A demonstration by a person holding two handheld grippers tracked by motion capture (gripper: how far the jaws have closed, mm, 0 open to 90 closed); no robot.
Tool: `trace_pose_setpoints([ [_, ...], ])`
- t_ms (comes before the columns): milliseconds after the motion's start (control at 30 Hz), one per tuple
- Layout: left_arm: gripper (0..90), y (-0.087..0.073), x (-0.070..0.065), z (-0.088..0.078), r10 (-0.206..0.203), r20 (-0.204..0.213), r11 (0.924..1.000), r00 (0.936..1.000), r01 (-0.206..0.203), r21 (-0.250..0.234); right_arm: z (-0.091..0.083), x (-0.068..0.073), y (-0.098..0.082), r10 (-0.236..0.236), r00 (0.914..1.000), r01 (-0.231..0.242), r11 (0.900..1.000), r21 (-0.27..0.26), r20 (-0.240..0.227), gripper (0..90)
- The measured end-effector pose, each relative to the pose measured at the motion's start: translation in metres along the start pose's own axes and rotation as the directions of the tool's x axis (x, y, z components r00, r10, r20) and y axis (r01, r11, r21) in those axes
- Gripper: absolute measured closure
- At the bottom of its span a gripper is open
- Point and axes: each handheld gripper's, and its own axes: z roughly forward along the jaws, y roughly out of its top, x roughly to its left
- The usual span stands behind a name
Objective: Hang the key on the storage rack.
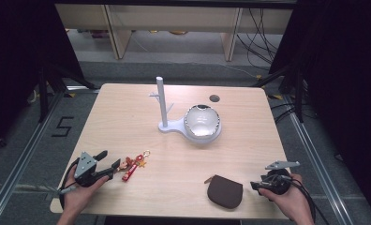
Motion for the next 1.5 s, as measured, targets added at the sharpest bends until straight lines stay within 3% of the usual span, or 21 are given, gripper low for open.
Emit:
trace_pose_setpoints([
  [167, 33.9, 0.009, -0.001, 0.004, 0.016, 0.02, 0.9998, 0.9997, -0.016, 0.009, -0.003, 0.005, 0.021, -0.031, 0.9976, 0.032, 0.999, 0.019, -0.062, 48.9],
  [233, 34.0, 0.01, -0.002, 0.008, 0.018, 0.029, 0.9998, 0.9994, -0.018, 0.007, 0.0, 0.008, 0.034, -0.027, 0.9918, 0.032, 0.999, 0.043, -0.125, 46.0],
  [300, 34.0, 0.01, -0.003, 0.009, 0.012, 0.035, 0.9999, 0.9993, -0.012, 0.011, 0.001, 0.011, 0.037, -0.025, 0.993, 0.032, 0.998, 0.06, -0.116, 44.3],
  [333, 34.0, 0.01, -0.004, 0.009, 0.017, 0.035, 0.9998, 0.9992, -0.018, 0.012, 0.004, 0.013, 0.041, -0.044, 0.9903, 0.054, 0.996, 0.074, -0.132, 43.0],
  [433, 34.0, 0.011, -0.006, 0.006, 0.016, 0.038, 0.9998, 0.9992, -0.017, 0.011, 0.01, 0.02, 0.051, -0.051, 0.9811, 0.079, 0.986, 0.148, -0.186, 39.8],
  [600, 33.9, 0.012, -0.005, 0.001, 0.032, 0.044, 0.9995, 0.9985, -0.032, -0.006, 0.015, 0.029, 0.06, -0.064, 0.9689, 0.119, 0.968, 0.221, -0.239, 38.1],
  [633, 33.9, 0.012, -0.005, 0.0, 0.026, 0.042, 0.9997, 0.9988, -0.026, -0.003, 0.017, 0.03, 0.061, -0.078, 0.9633, 0.138, 0.964, 0.226, -0.257, 37.2],
  [700, 33.9, 0.012, -0.006, -0.001, 0.02, 0.034, 0.9998, 0.9992, -0.021, 0.005, 0.02, 0.031, 0.063, -0.107, 0.9586, 0.175, 0.952, 0.25, -0.264, 37.2],
  [767, 33.9, 0.013, -0.006, -0.001, 0.021, 0.04, 0.9997, 0.999, -0.021, -0.01, 0.023, 0.031, 0.064, -0.101, 0.9554, 0.178, 0.946, 0.269, -0.277, 36.7],
  [867, 33.9, 0.012, -0.005, -0.001, 0.021, 0.035, 0.9997, 0.9992, -0.022, 0.007, 0.028, 0.028, 0.064, -0.106, 0.9535, 0.186, 0.943, 0.276, -0.282, 35.8],
  [900, 33.9, 0.011, -0.005, 0.001, 0.016, 0.04, 0.9999, 0.9991, -0.016, 0.003, 0.03, 0.026, 0.064, -0.134, 0.9519, 0.211, 0.939, 0.271, -0.276, 35.8],
  [933, 33.9, 0.011, -0.006, 0.0, 0.013, 0.034, 0.9998, 0.9993, -0.013, 0.014, 0.032, 0.027, 0.063, -0.096, 0.9542, 0.182, 0.938, 0.296, -0.284, 35.7],
  [1000, 33.9, 0.01, -0.005, 0.002, 0.027, 0.049, 0.9996, 0.9984, -0.027, 0.002, 0.036, 0.024, 0.062, -0.118, 0.9482, 0.208, 0.933, 0.293, -0.295, 33.9],
  [1067, 33.9, 0.01, -0.006, 0.002, 0.016, 0.049, 0.9999, 0.9987, -0.016, 0.003, 0.039, 0.024, 0.061, -0.078, 0.9423, 0.182, 0.935, 0.303, -0.326, 32.7],
  [1100, 33.9, 0.01, -0.006, 0.002, 0.016, 0.046, 0.9999, 0.9988, -0.016, 0.006, 0.039, 0.026, 0.061, -0.057, 0.9433, 0.163, 0.937, 0.308, -0.327, 31.9],
  [1200, 33.9, 0.01, -0.006, 0.002, 0.018, 0.048, 0.9998, 0.9987, -0.018, 0.003, 0.043, 0.019, 0.061, -0.059, 0.9438, 0.167, 0.935, 0.314, -0.325, 29.6],
  [1233, 33.9, 0.01, -0.006, 0.002, 0.017, 0.048, 0.9998, 0.9987, -0.017, 0.005, 0.045, 0.019, 0.061, -0.016, 0.9447, 0.131, 0.934, 0.333, -0.327, 28.8],
  [1267, 33.9, 0.009, -0.006, 0.001, 0.017, 0.046, 0.9998, 0.9988, -0.017, 0.009, 0.046, 0.016, 0.061, -0.035, 0.9358, 0.158, 0.931, 0.328, -0.351, 28.0],
  [1333, 33.9, 0.009, -0.005, 0.002, 0.015, 0.047, 0.9998, 0.9988, -0.016, 0.008, 0.047, 0.015, 0.061, -0.009, 0.9263, 0.144, 0.933, 0.33, -0.377, 28.3],
  [1433, 33.9, 0.009, -0.005, 0.002, 0.014, 0.046, 0.9999, 0.9989, -0.014, 0.006, 0.047, 0.016, 0.063, -0.001, 0.9227, 0.144, 0.929, 0.342, -0.385, 29.6],
  [1500, 33.9, 0.009, -0.005, 0.002, 0.013, 0.046, 0.9999, 0.9989, -0.013, 0.007, 0.05, 0.014, 0.063, -0.021, 0.9256, 0.161, 0.925, 0.344, -0.378, 34.1],
])
